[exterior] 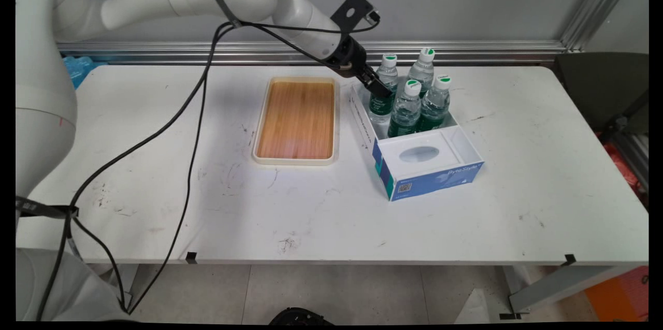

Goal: Pick up the green bottle from the white box, then place the picked object on the tray

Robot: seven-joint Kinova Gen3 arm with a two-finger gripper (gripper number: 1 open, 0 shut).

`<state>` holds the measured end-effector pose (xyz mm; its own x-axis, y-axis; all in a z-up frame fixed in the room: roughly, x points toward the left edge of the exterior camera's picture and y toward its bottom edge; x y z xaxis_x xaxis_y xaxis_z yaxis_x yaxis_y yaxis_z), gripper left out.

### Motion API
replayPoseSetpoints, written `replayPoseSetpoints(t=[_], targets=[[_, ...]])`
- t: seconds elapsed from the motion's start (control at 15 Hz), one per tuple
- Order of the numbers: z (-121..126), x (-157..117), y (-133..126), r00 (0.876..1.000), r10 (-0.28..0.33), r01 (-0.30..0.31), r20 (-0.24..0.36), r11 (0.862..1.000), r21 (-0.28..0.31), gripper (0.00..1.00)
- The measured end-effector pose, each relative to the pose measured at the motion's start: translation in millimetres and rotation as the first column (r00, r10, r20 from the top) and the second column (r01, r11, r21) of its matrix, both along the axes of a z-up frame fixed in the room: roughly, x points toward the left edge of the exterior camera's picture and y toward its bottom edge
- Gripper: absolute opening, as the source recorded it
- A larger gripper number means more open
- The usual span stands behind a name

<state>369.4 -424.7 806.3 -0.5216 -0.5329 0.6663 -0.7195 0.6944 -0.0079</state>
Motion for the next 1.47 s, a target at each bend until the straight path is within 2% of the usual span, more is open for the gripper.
replayPoseSetpoints(t=[0.27, 0.33, 0.73, 1.0, 1.27, 1.47], targets=[[-7, -7, -7, 1.000, -0.002, 0.002, -0.003, 1.000, -0.005, 1.00], [-8, -8, -9, 1.000, -0.003, 0.003, -0.004, 1.000, -0.007, 0.00], [-10, -11, -11, 1.000, -0.004, 0.004, -0.005, 1.000, -0.018, 0.00], [0, -4, -2, 1.000, -0.008, 0.008, -0.002, 1.000, -0.030, 0.00], [21, 2, 7, 1.000, -0.020, 0.019, -0.010, 0.998, -0.054, 0.00], [47, 8, 15, 0.999, -0.026, 0.024, -0.022, 0.996, -0.081, 0.00]])
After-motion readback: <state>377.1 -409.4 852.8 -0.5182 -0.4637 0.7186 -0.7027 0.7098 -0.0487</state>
